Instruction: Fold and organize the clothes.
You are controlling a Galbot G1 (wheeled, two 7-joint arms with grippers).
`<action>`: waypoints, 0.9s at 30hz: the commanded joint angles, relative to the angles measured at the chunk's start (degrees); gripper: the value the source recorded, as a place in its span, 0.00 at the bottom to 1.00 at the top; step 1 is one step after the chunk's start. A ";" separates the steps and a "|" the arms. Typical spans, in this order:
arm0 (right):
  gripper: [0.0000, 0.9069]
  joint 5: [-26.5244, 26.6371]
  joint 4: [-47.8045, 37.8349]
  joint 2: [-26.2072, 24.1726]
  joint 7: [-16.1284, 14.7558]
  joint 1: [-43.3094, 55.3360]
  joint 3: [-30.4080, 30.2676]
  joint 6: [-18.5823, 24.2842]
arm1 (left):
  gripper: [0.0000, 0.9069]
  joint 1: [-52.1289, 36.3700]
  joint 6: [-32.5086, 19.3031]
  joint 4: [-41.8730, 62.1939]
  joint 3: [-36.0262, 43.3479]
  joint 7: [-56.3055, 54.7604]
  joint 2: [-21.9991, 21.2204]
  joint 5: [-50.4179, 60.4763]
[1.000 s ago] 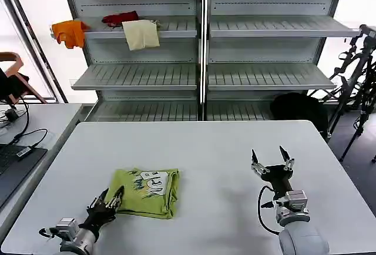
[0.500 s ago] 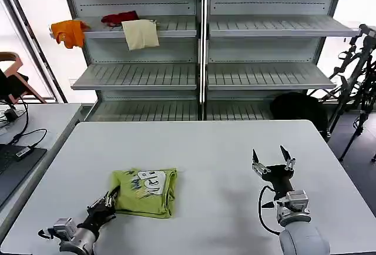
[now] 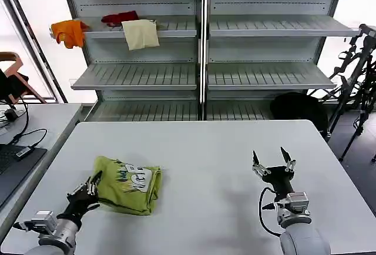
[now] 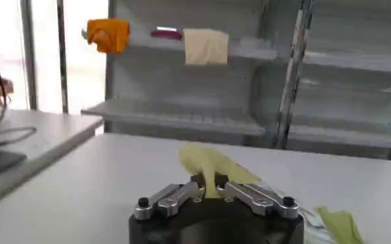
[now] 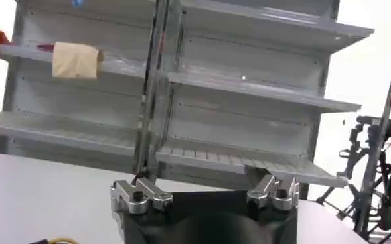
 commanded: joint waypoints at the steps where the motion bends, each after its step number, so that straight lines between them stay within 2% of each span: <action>1: 1.00 0.06 -0.30 -0.02 -0.07 -0.06 -0.03 0.22 | 0.00 -1.13 -0.85 3.43 -11.60 4.00 5.59 3.92; 9: 1.00 0.12 -1.01 0.02 -0.10 0.22 -0.59 0.58 | 0.00 -2.58 -0.97 9.74 -19.27 6.87 13.80 5.80; 15: 1.00 0.29 -1.57 -0.05 -0.10 -0.22 -0.63 1.15 | 0.00 -4.44 -0.17 7.60 -22.80 8.30 18.77 7.90; 18: 1.00 0.83 -2.11 -0.08 0.09 -0.53 -0.31 1.77 | 0.00 -5.01 -0.54 4.71 -22.56 9.36 19.80 12.41; 20: 1.00 1.24 -2.46 -0.21 0.23 -0.79 -0.09 2.19 | 0.01 -5.14 -0.65 2.86 -21.37 10.01 19.63 16.01; 23: 1.00 2.01 -3.02 -0.31 0.26 -1.57 0.52 2.94 | 0.01 -3.05 -1.85 -2.02 -14.17 10.88 15.68 25.96; 27: 1.00 2.86 -4.48 -0.64 0.38 -2.90 1.38 4.13 | 0.01 -1.10 -8.78 0.20 7.23 9.90 6.42 40.95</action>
